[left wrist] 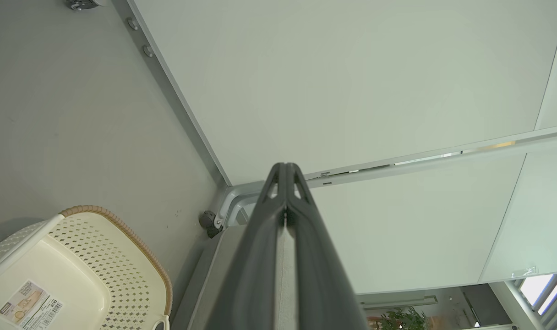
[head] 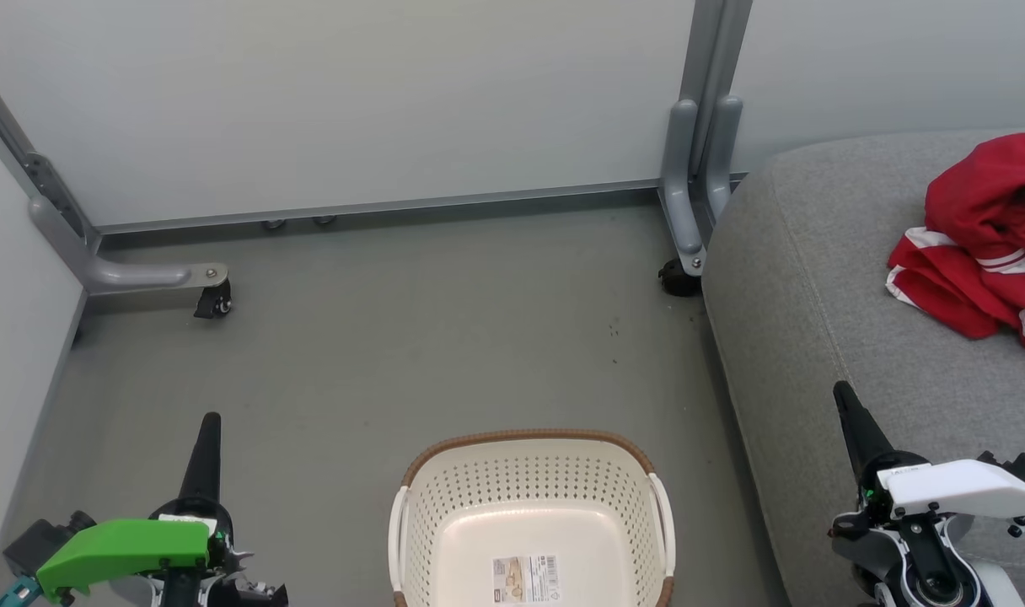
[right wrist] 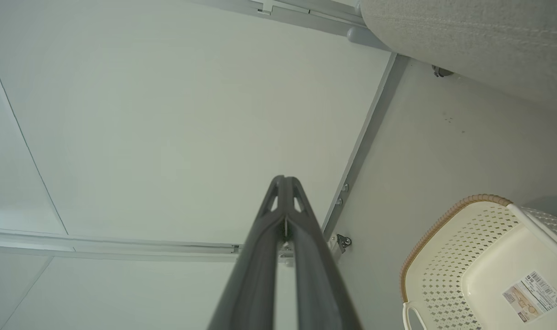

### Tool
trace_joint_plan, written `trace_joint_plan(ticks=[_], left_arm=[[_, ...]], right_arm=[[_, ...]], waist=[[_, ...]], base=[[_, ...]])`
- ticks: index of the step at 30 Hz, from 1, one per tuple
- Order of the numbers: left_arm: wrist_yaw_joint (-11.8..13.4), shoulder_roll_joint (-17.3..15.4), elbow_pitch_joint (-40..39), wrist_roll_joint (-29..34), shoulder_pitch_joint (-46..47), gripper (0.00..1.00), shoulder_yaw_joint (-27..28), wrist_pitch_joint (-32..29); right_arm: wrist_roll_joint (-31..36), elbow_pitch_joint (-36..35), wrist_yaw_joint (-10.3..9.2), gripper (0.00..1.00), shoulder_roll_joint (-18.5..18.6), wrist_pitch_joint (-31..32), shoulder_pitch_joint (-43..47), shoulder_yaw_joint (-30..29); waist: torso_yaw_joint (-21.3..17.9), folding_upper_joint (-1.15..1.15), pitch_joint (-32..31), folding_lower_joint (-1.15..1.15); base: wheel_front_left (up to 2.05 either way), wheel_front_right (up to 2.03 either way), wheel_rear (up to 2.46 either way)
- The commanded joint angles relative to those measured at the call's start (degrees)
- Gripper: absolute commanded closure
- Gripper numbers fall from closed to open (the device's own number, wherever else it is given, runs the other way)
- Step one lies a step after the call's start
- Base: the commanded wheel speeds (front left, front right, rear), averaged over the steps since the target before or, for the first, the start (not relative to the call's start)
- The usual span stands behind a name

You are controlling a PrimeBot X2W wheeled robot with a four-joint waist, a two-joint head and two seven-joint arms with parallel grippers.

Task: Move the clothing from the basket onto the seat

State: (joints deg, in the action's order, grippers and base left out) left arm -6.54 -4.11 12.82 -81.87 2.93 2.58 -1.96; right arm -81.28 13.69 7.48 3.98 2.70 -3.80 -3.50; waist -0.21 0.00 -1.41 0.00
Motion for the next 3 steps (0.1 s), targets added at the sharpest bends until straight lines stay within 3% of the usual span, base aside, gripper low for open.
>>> trace_joint_plan(ticks=[1, 3], left_arm=[[-0.4, -0.1, -0.1, -1.2, 1.3, 1.0, 0.4, -0.4], [-0.4, -0.1, 0.0, -2.1, 1.6, 1.0, 0.6, -0.6]], right_arm=[[-1.3, 0.0, 0.03, 1.0, -0.1, 0.5, -1.1, -0.4], [-2.1, 0.0, 0.03, 1.0, -0.2, 0.7, -1.3, -0.6]], waist=[[0.0, 0.0, 0.1, 0.0], [0.0, 0.0, 0.2, 0.0]], base=[[0.0, 0.0, 0.0], [0.0, 0.0, 0.0]])
